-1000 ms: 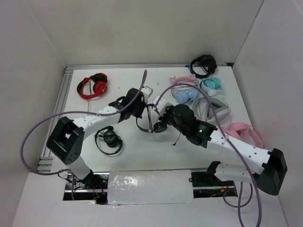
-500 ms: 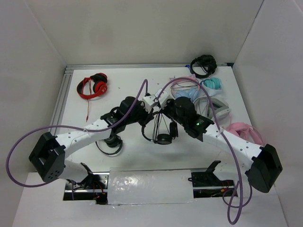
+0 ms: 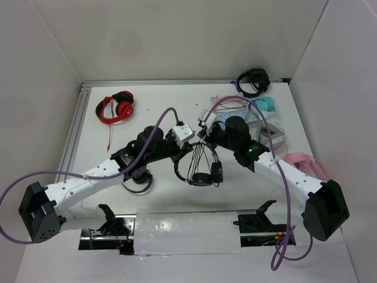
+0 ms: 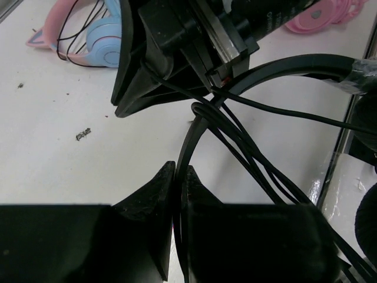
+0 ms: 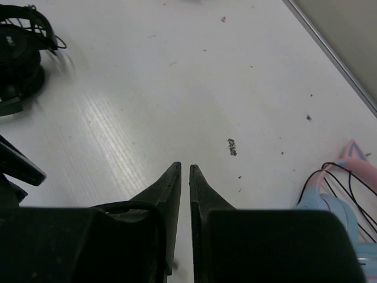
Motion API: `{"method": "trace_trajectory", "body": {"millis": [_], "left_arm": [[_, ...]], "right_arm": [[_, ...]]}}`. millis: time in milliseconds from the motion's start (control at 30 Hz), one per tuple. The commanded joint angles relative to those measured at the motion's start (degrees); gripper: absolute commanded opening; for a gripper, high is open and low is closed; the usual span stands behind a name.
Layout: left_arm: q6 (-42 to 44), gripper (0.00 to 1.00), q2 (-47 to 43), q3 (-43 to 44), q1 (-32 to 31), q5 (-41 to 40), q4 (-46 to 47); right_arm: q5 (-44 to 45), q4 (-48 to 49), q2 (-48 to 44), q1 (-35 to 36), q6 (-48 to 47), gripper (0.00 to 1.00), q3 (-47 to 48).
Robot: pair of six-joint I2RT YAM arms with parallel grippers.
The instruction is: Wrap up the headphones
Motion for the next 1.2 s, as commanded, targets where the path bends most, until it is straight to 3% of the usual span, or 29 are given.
{"method": "trace_trajectory", "body": {"millis": [0,133,500,1167], "left_arm": [[1.1,0.00,-2.3,-0.3,-1.7,5.8,1.9],[0.3,0.00,-3.0,1.7,-1.8,3.6,0.8],[-3.8,0.00,-2.3,13.6,-1.8,3.9,-5.9],[-6.2,0.00,-5.8,19.9,-1.8,1.6,-8.2]], "right_arm": [[-5.5,3.1,0.3,-1.4,-0.8,0.18,1.5],[-7.1,6.1,1.0,-1.4,1.1,0.17,-0.4],[-20.3,17.4,7.1,0.1,6.4,0.39,-3.1],[-20.8,29.0,11.7,4.8,13.3,0.51,-5.9]]}}
